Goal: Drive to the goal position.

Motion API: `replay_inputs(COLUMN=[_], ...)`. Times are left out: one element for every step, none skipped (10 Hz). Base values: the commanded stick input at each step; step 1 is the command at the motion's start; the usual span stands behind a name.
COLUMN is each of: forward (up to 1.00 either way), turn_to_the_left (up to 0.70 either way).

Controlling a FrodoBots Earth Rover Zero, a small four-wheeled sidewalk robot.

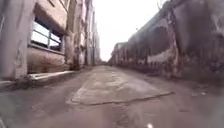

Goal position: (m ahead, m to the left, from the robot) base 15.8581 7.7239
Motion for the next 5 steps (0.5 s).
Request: replay_inputs(forward=[1.00,1.00,1.00,1.00,1.00], turn_to_the_left=[0.00,0.00,0.00,0.00,0.00])
